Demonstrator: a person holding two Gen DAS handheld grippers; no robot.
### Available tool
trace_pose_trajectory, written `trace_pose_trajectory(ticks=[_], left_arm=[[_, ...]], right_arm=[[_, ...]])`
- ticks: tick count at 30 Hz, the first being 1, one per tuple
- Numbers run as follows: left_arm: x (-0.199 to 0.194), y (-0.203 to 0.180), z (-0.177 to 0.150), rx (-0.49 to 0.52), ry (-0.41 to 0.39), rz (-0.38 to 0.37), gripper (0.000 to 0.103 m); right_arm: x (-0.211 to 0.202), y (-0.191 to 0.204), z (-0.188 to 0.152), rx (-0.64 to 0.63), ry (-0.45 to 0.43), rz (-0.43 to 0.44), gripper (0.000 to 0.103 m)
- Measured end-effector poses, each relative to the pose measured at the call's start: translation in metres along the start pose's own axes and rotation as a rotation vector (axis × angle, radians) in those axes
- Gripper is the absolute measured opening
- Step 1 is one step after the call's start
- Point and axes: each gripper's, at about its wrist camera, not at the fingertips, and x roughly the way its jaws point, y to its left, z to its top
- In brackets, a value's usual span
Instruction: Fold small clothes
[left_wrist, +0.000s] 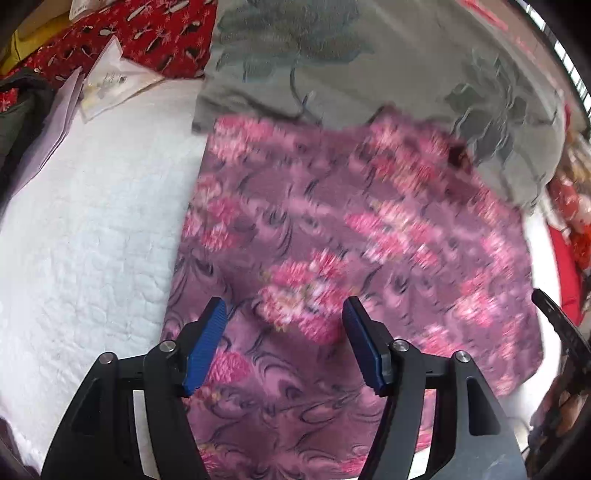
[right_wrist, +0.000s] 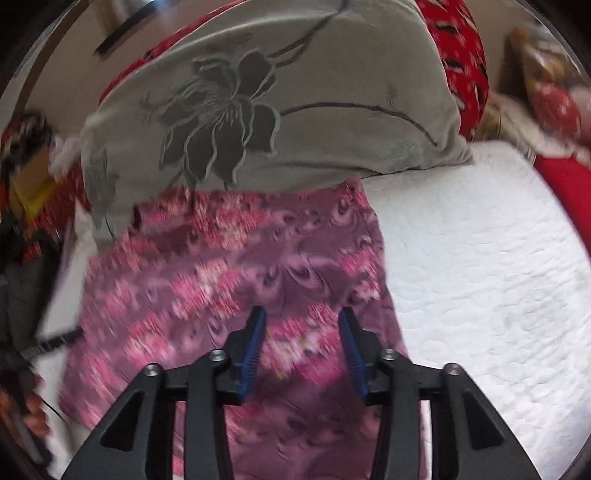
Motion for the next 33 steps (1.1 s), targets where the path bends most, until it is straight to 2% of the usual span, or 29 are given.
trace_pose_trajectory(ticks=[1,2,4,5,8,13,16,19,22,25,27,30,33], left_arm=[[0.010,-0.004,-0.003,0.006,0.023,0.012,0.071],[0.011,-0.004,-0.005,0.006,0.013,0.016,0.072],[0.009,-0.006,-0.006,0.009,-0.006,0.029,0.073],[0.008,-0.007,-0.007,0.011,-0.004,0.032,0.073],[0.005,-0.006,-0.006,0.001,0.012,0.021,0.073],[0.001,-0.002,-0.004,0.001,0.042,0.016,0.073],[-0.018,0.000,-0.013,-0.013,0.031,-0.050,0.073],[-0.020,0.003,-0.024,-0.024,0.022,-0.054,0.077],[0.001,0.007,-0.034,-0.014,0.083,-0.028,0.082],[-0.004,0.008,-0.035,0.007,0.077,-0.021,0.084],[-0.013,0.011,-0.032,-0.007,0.068,-0.043,0.084],[-0.020,0.022,-0.025,-0.033,0.039,-0.034,0.084],[-0.007,0.030,-0.020,-0.063,0.076,-0.032,0.084]], right_arm=[[0.010,-0.004,-0.001,-0.012,0.040,-0.024,0.054],[0.016,-0.008,-0.007,-0.018,0.063,-0.042,0.056],[0.014,-0.014,-0.012,-0.015,0.024,-0.047,0.062],[0.015,-0.018,-0.011,0.001,0.042,-0.052,0.067],[0.011,-0.025,-0.006,0.052,0.069,-0.036,0.067],[-0.006,-0.014,-0.001,0.007,0.113,-0.017,0.068],[-0.010,-0.001,-0.004,-0.029,0.141,-0.008,0.068],[-0.010,0.017,-0.028,-0.141,0.214,-0.072,0.069],[0.011,0.017,-0.052,-0.165,0.298,-0.118,0.071],[0.006,0.023,-0.049,-0.163,0.273,-0.148,0.073],[-0.006,0.033,-0.040,-0.144,0.221,-0.108,0.073],[-0.018,0.056,-0.030,-0.174,0.158,-0.066,0.073],[-0.016,0.081,-0.023,-0.216,0.093,-0.047,0.073]])
